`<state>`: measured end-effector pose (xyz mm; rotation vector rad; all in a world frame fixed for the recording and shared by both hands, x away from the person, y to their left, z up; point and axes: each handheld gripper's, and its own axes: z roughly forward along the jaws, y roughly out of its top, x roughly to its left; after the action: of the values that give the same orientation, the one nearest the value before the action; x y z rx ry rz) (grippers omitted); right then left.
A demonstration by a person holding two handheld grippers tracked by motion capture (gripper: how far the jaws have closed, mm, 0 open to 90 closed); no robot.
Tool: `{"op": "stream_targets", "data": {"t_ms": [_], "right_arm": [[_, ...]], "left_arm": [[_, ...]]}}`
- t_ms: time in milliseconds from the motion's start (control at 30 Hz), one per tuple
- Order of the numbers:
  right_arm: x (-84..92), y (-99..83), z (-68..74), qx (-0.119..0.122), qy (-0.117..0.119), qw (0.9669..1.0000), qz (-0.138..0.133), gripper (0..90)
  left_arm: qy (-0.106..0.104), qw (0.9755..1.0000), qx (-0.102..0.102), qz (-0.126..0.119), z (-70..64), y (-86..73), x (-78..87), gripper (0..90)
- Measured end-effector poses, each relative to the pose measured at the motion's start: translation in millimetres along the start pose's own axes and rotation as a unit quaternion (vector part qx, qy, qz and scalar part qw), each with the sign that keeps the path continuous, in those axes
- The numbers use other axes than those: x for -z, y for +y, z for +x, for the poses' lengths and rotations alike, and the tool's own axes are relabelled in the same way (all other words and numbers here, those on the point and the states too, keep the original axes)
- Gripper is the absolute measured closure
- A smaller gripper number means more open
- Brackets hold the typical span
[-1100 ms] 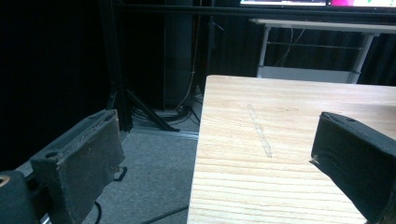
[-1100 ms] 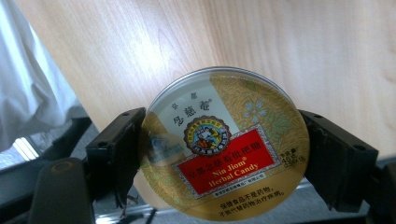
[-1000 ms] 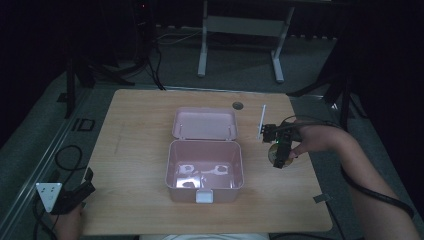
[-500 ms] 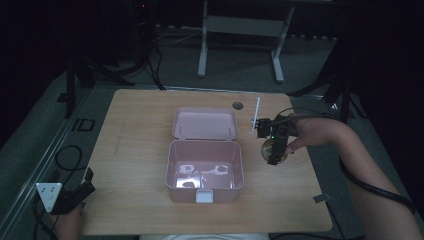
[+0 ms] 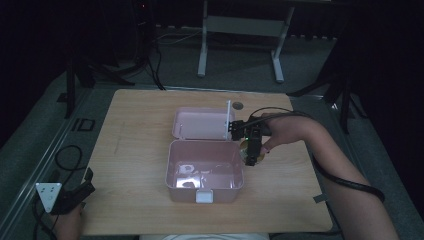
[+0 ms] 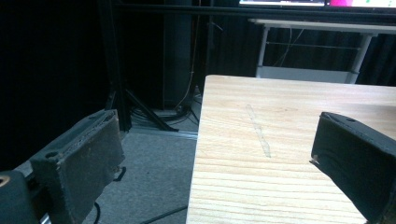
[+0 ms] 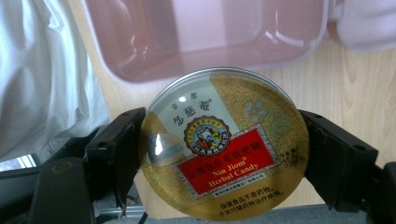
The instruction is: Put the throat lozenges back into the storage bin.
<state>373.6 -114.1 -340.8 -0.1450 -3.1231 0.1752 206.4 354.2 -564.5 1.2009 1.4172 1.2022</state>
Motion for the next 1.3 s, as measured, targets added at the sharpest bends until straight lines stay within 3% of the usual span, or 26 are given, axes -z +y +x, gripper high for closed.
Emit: {"op": "stream_targets", "data": {"t_ms": [267,600,833,1133,1300], "right_arm": [[0.2,29.8,4.4,0.018,0.002,0.9998,0.008,20.1],[3.8,54.7,11.4,0.038,0.004,0.9993,-0.002,20.1],[-15.4,59.7,10.2,0.044,0.014,0.9989,0.003,20.1],[-40.3,61.0,8.2,0.046,0.026,0.9985,-0.013,20.1],[-65.4,60.0,6.5,0.045,0.036,0.9982,-0.016,20.1]], "left_arm": [[0.000,1.0000,-0.001,-0.001,0.0,0.0,0.1,2.4],[-0.002,1.0000,0.000,-0.001,0.4,0.0,0.5,2.4],[-0.002,1.0000,-0.002,0.000,0.3,0.0,0.4,2.4],[-0.002,1.0000,-0.003,0.000,0.2,0.0,0.2,2.4],[-0.003,1.0000,0.000,0.000,0.1,-0.1,0.1,2.5]]}}
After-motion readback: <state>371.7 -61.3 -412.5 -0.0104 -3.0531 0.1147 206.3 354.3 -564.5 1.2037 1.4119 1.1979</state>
